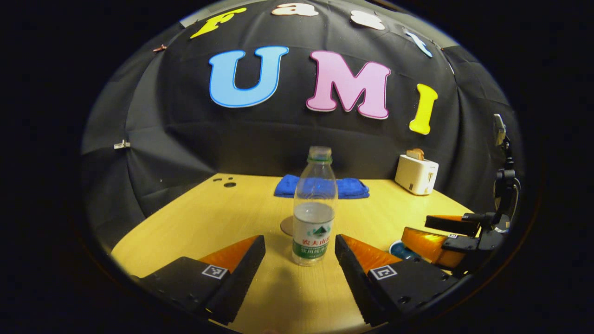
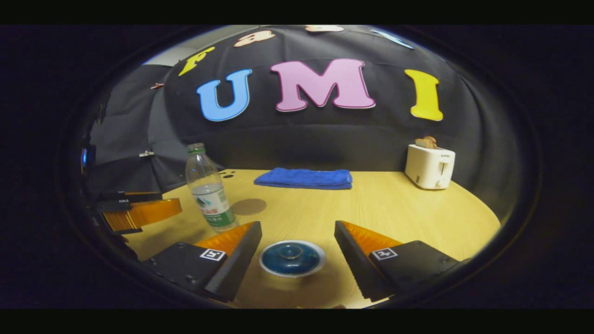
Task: Open the teacup lid with one hand, grasp the water bottle and pour water into the teacup with the other hand; after pouring, place the water bottle on the coaster and then close the teacup lid.
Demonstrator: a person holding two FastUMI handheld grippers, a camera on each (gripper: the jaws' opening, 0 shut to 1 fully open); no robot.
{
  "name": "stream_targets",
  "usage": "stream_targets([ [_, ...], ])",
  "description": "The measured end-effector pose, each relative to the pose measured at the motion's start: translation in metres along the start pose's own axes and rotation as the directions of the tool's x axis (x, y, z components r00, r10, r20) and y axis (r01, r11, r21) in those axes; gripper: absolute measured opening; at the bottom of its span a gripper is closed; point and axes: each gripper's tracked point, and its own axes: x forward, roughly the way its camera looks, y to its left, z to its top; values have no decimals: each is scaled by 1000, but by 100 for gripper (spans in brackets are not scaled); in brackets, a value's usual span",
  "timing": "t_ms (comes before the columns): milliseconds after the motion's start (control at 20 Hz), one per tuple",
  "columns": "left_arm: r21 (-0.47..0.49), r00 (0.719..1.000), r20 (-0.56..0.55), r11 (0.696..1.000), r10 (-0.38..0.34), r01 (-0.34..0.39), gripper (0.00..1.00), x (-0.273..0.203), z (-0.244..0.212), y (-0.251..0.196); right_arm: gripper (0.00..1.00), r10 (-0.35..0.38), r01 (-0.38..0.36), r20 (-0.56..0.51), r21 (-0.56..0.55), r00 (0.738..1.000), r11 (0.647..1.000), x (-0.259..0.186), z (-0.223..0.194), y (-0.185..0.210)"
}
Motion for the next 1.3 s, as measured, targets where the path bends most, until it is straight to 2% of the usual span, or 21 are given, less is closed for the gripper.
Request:
stream_targets([
  [350, -33, 999, -29, 999, 31, -32, 95, 13, -13, 9, 100, 2, -2, -2, -53, 1000, 999, 2, -14, 13],
  [400, -34, 999, -25, 999, 35, -35, 95, 15, -13, 10, 94, 4, -4, -3, -62, 1000, 998, 3, -16, 15],
  [450, -34, 999, -20, 999, 36, -36, 96, 19, -11, 11, 94, 4, -5, -6, -73, 1000, 997, 3, -17, 16],
  [550, -34, 999, -13, 999, 38, -38, 95, 21, -9, 11, 80, 4, -5, -12, -86, 1000, 996, 4, -21, 17],
  [700, -41, 999, -13, 999, 32, -32, 95, 21, -11, 7, 73, 2, -4, -40, -68, 999, 998, 4, -29, 18],
  [750, -41, 999, -14, 999, 29, -30, 96, 22, -12, 6, 65, 4, -6, -46, -55, 999, 998, 3, -29, 19],
  [1000, -33, 999, -19, 999, 30, -30, 95, 17, -15, 6, 57, -3, 0, -54, -52, 999, 999, 3, -27, 20],
  [1050, -38, 999, -19, 999, 30, -31, 95, 17, -15, 7, 50, -2, -1, -59, -50, 998, 999, 2, -27, 20],
  [1100, -41, 999, -18, 999, 29, -30, 95, 16, -14, 6, 48, -3, 0, -59, -44, 998, 999, 4, -25, 19],
  [1200, -45, 999, -18, 999, 30, -31, 95, 15, -13, 7, 37, -2, 1, -71, -20, 997, 1000, 4, -25, 18],
  [1250, -43, 999, -18, 999, 30, -31, 95, 15, -14, 8, 39, 2, -2, -79, -10, 997, 1000, 5, -25, 18],
  [1300, -38, 999, -16, 999, 32, -33, 95, 15, -12, 8, 35, 6, -7, -87, -7, 996, 1000, 6, -25, 17],
])
